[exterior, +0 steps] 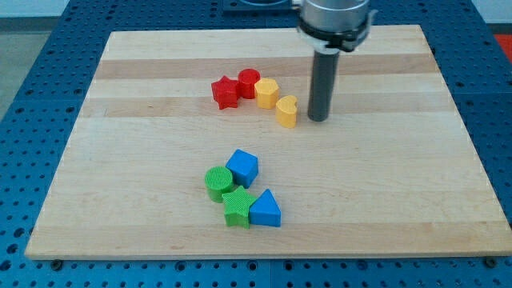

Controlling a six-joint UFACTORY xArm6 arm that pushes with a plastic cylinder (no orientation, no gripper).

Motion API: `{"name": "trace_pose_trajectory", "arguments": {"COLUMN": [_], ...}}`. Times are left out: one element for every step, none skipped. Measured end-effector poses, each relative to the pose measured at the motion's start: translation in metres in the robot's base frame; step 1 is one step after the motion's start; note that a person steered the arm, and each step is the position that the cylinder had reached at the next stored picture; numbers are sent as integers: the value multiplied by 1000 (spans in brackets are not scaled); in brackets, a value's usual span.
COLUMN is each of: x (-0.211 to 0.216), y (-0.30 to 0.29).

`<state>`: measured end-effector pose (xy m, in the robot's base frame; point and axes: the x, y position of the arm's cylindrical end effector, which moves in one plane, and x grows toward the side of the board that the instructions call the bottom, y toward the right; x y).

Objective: Place the yellow heart to the bottom of the yellow hexagon

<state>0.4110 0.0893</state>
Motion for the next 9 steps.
{"name": "trace_pose_trajectory", "arguments": {"x": [4, 9, 9, 8, 7, 5, -1, -2, -2], "y": [-1, -22, -39, -46, -47, -47, -55, -66, -60]}}
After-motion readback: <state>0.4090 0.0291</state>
